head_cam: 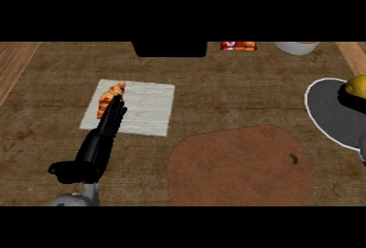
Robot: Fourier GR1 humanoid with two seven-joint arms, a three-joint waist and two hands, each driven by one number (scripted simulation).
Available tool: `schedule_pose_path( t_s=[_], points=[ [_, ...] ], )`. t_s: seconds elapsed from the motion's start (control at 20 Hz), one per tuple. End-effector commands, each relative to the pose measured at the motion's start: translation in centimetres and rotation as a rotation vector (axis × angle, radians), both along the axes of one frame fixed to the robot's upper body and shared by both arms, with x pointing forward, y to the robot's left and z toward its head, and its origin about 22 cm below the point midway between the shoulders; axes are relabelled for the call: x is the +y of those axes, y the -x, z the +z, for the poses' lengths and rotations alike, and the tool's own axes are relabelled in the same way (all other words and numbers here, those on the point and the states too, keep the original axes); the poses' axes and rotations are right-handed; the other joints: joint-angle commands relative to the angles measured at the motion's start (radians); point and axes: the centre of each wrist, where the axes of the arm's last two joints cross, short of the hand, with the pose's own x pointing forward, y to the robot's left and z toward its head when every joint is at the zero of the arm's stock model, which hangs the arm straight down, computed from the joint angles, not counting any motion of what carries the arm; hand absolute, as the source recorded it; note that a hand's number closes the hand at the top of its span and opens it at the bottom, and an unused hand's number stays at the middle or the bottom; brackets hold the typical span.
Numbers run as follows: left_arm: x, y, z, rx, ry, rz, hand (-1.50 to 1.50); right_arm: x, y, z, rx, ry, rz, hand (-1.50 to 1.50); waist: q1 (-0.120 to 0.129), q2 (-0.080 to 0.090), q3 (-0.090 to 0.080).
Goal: Pick the lemon from the cutting board and place it in the pan
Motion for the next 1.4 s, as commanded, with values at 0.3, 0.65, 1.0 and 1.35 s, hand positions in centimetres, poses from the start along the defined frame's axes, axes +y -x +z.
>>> schedule_pose_path(
  t_s=[0.3,0.65,1.0,1.35],
  points=[
    [-1.5,-0.4,1.5,-0.011,-0.013,-0.014,0.0,-7.8,0.2,1.2,-0.066,-0.004,-0.031,1.5,0.027,0.009,0.003],
    [-0.8,-0.3,0.4,-0.02,0.0,-0.039,0.0,-7.1,0.5,-1.8,0.377,-0.373,0.161,-1.5,0.048,0.016,0.005],
    [-1.0,-0.7,0.2,-0.015,0.003,-0.051,0.0,-5.9,-1.1,-1.0,0.178,-0.376,0.223,-1.5,0.046,0.019,0.005],
    [-0.9,-0.4,-0.3,-0.005,-0.004,-0.019,0.0,-8.0,0.9,-1.5,-0.12,-0.478,0.227,-1.5,0.025,0.015,0.005]
  ],
)
